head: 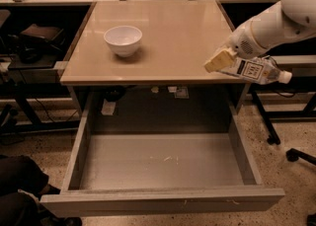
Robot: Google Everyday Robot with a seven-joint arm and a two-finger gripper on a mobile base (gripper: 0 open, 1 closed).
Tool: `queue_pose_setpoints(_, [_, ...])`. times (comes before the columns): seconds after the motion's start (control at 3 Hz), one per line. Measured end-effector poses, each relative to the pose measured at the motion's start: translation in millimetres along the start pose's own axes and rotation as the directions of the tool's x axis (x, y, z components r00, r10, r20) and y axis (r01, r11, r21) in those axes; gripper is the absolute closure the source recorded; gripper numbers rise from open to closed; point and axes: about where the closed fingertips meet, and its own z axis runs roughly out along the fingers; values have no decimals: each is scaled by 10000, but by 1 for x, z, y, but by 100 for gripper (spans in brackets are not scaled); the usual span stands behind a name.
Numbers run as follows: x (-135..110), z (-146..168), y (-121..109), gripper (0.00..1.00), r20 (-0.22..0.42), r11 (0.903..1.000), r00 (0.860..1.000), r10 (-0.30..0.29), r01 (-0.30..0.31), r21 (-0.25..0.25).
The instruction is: Pick blue plastic bottle from top drawer and place on counter
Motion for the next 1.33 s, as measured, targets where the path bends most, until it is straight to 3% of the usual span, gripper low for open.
queue_pose_setpoints(0.33, [-57, 37, 2, 100, 641, 9946, 9928, -1010, 1023, -167])
queue_pose_setpoints(0.67, [-120, 65, -8, 100, 1534, 9904, 9786, -1371, 1383, 25])
queue_pose_setpoints(1.0, [-157, 82, -20, 100, 2210, 9909, 9659, -1349, 1322, 272])
queue_pose_setpoints(1.33, [-160, 100, -36, 100, 2732, 9954, 9576, -918, 809, 510])
